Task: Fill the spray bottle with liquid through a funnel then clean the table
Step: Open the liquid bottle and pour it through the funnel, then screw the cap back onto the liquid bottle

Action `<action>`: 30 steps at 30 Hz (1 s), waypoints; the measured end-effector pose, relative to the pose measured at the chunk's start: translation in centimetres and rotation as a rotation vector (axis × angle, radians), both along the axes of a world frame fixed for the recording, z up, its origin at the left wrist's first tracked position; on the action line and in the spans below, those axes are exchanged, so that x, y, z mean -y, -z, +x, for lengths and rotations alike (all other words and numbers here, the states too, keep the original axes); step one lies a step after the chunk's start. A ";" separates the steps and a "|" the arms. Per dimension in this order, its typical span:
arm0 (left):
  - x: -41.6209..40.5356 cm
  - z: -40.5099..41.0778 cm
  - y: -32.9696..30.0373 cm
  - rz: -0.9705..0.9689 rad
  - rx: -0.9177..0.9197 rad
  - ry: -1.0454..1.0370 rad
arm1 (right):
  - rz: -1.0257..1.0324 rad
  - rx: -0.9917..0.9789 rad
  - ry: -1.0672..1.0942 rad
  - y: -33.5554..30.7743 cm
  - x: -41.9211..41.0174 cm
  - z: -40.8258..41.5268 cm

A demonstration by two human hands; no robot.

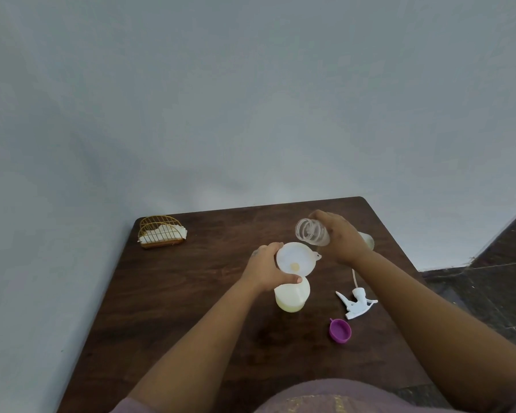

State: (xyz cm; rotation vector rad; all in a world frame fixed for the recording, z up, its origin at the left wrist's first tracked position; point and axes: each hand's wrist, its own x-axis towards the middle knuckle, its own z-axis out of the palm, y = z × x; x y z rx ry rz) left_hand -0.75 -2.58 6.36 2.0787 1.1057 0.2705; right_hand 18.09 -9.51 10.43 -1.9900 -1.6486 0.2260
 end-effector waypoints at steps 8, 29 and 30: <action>0.1 -0.1 0.2 -0.014 -0.005 -0.019 | 0.051 -0.376 0.152 -0.6 1.7 0.0; 4.0 -3.1 2.0 0.021 -0.043 -0.184 | 0.101 -0.676 0.436 5.1 6.3 -2.7; 4.5 -3.2 2.2 0.050 -0.058 -0.203 | 0.097 -0.662 0.437 5.4 6.5 -2.9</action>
